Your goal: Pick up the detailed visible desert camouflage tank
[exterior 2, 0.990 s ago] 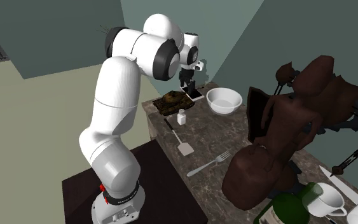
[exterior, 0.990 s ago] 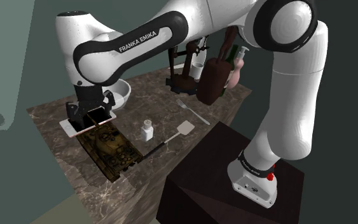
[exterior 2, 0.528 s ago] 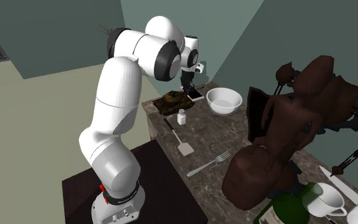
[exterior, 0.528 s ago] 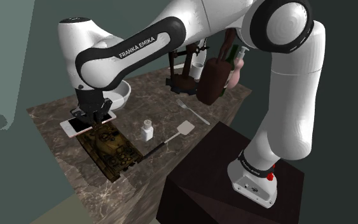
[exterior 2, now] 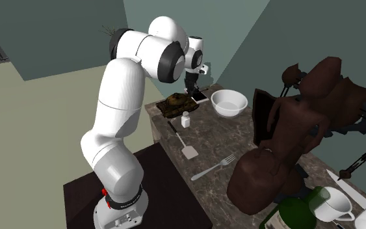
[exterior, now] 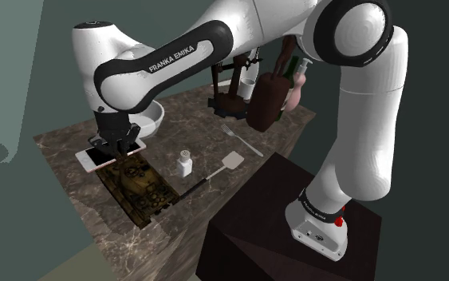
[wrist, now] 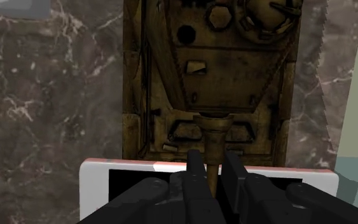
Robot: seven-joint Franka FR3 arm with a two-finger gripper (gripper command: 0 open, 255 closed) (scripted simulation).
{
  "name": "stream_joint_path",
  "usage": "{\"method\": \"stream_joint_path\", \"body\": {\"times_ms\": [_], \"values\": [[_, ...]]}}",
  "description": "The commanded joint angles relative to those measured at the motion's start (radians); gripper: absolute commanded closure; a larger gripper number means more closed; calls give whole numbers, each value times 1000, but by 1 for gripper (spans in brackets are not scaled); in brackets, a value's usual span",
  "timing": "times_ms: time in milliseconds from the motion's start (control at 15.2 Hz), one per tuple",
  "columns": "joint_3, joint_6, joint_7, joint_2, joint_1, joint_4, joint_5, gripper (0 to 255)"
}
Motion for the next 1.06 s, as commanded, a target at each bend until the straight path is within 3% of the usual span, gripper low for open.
{"method": "stream_joint_path", "body": {"times_ms": [0, 990], "values": [[4, -15, -2, -9, -1, 3, 5, 255], [19, -164, -16, -79, -10, 86, 37, 255]]}}
